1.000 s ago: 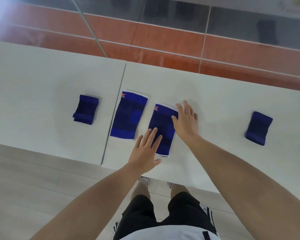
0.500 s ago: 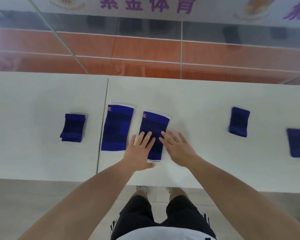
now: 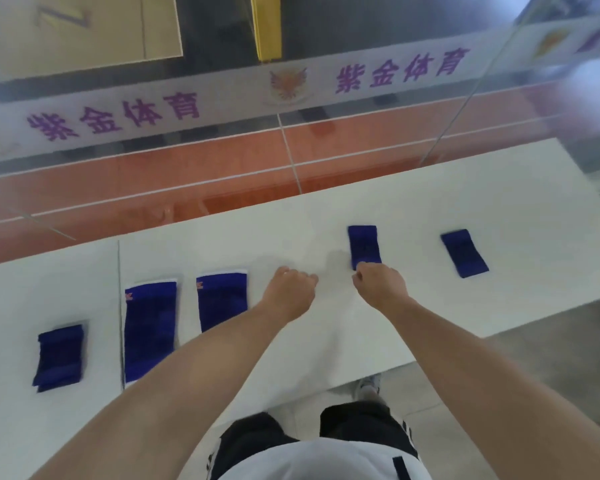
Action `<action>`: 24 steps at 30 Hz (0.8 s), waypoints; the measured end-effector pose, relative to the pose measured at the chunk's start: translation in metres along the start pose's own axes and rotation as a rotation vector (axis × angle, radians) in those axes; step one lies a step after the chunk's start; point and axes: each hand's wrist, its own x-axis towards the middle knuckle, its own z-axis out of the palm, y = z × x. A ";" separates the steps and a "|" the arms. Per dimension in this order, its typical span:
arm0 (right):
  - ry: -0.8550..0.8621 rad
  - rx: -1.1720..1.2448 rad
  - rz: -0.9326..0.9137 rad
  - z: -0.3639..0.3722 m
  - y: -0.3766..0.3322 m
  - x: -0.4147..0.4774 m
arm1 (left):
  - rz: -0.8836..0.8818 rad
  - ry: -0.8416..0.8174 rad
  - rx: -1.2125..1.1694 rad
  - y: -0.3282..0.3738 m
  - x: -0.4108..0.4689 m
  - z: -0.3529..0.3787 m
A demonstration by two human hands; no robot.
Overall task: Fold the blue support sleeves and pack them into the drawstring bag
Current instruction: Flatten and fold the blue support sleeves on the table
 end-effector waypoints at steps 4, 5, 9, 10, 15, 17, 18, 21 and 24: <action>0.031 0.045 0.082 -0.019 0.090 0.022 | -0.036 0.007 -0.078 0.052 0.071 -0.017; 0.045 0.066 0.108 -0.021 0.115 0.028 | -0.063 0.015 -0.126 0.065 0.089 -0.018; 0.120 0.119 0.232 -0.023 0.209 0.054 | -0.245 0.003 -0.283 0.106 0.153 -0.016; 0.127 0.122 0.273 -0.021 0.231 0.060 | -0.313 0.012 -0.327 0.113 0.166 -0.012; 0.054 0.266 0.497 -0.009 0.303 0.085 | -0.525 -0.060 -0.330 0.134 0.196 0.017; 0.041 0.259 0.485 -0.003 0.307 0.092 | -0.537 -0.077 -0.323 0.141 0.196 0.023; 0.035 0.265 0.483 0.001 0.306 0.097 | -0.547 -0.075 -0.325 0.145 0.194 0.025; -0.033 0.406 0.482 -0.002 0.293 0.109 | -0.542 -0.096 -0.279 0.148 0.184 0.027; -0.154 0.547 0.377 -0.013 0.263 0.117 | -0.510 -0.141 -0.218 0.141 0.167 0.028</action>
